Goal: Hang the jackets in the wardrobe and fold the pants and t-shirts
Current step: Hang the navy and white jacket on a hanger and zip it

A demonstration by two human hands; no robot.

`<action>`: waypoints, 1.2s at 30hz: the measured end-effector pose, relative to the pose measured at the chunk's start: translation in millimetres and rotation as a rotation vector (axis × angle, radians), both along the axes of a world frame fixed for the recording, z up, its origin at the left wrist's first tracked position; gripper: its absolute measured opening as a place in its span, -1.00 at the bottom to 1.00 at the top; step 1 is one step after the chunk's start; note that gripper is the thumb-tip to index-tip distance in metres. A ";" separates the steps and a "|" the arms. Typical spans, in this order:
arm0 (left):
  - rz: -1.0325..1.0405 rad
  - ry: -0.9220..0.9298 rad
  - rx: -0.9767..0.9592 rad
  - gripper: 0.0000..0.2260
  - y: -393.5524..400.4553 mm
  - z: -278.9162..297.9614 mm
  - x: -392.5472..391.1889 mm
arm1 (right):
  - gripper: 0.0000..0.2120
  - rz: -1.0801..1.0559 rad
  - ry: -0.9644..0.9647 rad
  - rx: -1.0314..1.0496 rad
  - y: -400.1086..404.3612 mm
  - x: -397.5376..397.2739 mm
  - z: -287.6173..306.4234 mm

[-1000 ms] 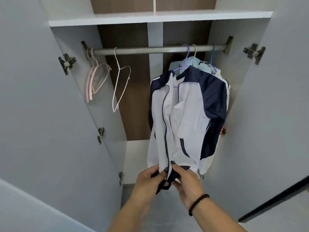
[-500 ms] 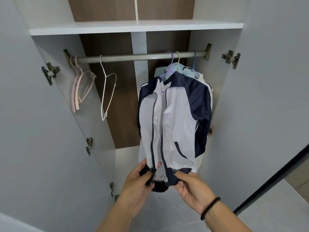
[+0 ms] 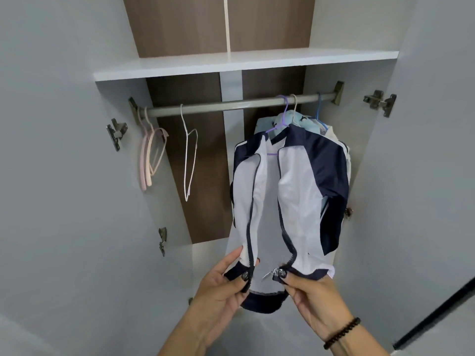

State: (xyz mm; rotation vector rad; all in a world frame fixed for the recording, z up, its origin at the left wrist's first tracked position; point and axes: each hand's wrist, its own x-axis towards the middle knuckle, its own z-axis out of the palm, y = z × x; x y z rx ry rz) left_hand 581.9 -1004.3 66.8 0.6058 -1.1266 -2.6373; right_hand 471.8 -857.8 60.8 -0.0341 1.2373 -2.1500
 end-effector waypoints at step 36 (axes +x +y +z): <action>0.367 -0.044 -0.182 -0.54 59.5 31.5 -55.4 | -0.78 0.121 -0.106 -0.186 23.8 -21.9 20.6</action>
